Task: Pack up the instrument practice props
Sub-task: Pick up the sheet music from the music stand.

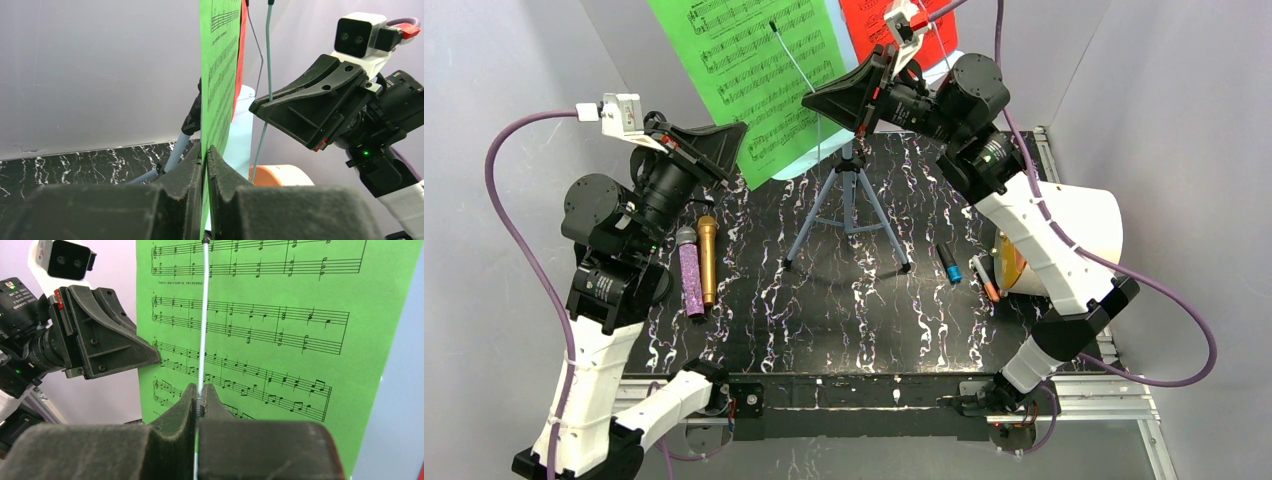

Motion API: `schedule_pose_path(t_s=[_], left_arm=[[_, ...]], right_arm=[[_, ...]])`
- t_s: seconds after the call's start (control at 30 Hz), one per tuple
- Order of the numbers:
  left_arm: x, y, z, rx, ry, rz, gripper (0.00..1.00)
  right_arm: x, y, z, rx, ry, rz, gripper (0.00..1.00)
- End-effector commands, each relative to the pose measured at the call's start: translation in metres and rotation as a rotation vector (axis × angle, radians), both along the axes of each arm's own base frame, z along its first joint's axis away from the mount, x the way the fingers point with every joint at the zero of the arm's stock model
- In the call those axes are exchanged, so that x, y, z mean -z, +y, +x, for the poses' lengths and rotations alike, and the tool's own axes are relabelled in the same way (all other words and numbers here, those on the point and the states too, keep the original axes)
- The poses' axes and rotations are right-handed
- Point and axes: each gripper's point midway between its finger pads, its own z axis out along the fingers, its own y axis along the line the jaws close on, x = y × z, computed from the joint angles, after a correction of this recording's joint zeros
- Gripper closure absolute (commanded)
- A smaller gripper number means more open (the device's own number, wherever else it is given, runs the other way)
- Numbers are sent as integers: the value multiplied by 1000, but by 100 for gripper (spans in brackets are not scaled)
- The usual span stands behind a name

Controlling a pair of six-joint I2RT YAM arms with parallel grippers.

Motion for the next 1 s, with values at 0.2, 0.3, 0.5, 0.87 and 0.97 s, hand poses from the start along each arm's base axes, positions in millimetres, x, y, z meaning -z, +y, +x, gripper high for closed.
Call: schedule_pose_path(t_s=[0.2, 0.3, 0.5, 0.87, 0.97], left_arm=[[-18, 16, -26, -29, -65, -34, 100], [-19, 18, -31, -28, -70, -40, 100], [-11, 18, -31, -30, -47, -40, 79], [-6, 3, -11, 9, -25, -61, 60], [-7, 7, -12, -7, -35, -74, 70]], right_arm=[[-13, -15, 18, 133, -77, 40, 99], [-11, -14, 19, 133, -76, 38, 99], [-9, -13, 21, 130, -76, 37, 99], [-7, -11, 22, 124, -72, 35, 99], [-7, -11, 22, 125, -75, 34, 99]])
